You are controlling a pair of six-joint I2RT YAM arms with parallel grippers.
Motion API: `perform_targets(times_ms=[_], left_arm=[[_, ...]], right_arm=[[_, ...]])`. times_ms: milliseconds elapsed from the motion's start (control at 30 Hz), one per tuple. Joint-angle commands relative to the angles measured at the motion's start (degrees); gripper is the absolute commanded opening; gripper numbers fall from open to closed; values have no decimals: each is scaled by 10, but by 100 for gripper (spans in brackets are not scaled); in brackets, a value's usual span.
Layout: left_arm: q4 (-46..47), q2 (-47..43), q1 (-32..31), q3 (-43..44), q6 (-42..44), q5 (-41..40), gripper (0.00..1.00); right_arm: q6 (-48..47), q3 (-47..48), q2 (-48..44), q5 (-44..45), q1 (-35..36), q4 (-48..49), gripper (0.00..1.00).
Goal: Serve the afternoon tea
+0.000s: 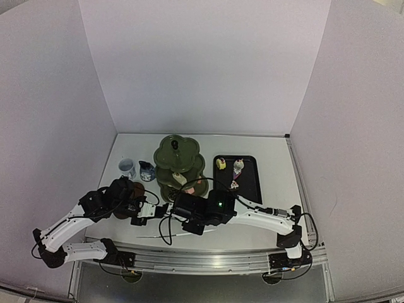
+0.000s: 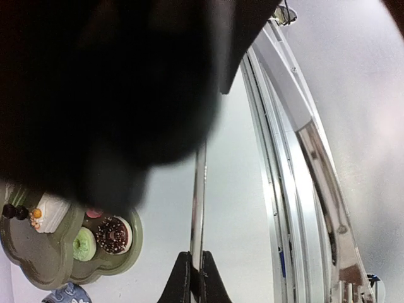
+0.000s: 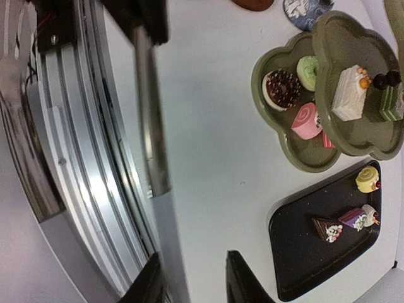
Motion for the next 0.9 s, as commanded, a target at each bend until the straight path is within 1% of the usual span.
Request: perform_targets(times_ms=[0,33,67,133,167,200,267,333,400,467,533,600,700,867], left_arm=[[18,-40,0,-36,-33,26,0],[20,-46,0,-42,-34,32,0],[18,-50,0,-47,-34,40,0],[13,-57,0,-56,-36,57,0],[14,-58,0,-61,-40,59,0],[17,-58,0,-65,-46,59,0],[26,-58,1,-73,-56,56,0],[35,-57,3,-74,-77,63,0],[35,-55,11,-70,-96,94,0],[36,-56,19,-68,-122,132,0],[40,-57,26,-68,-146,165,0],[39,-55,30,-67,-160,193,0],[35,-51,31,-68,-174,208,0],[28,-44,32,-59,-172,216,0]], right_arm=[[57,-8,-55,17,3,60,50],[65,-9,-56,23,3,61,54],[72,-9,-59,28,3,64,61],[81,-9,-67,35,2,77,78],[83,-7,-72,30,1,87,83],[84,-5,-78,21,0,99,87],[80,-6,-90,-20,0,115,88],[65,-35,-107,-79,0,126,88],[61,-92,-138,-137,0,143,88],[64,-161,-167,-157,0,153,90],[62,-208,-197,-182,1,158,91],[62,-237,-214,-191,1,162,92],[64,-247,-216,-191,2,160,93],[50,-261,-205,-149,3,159,95]])
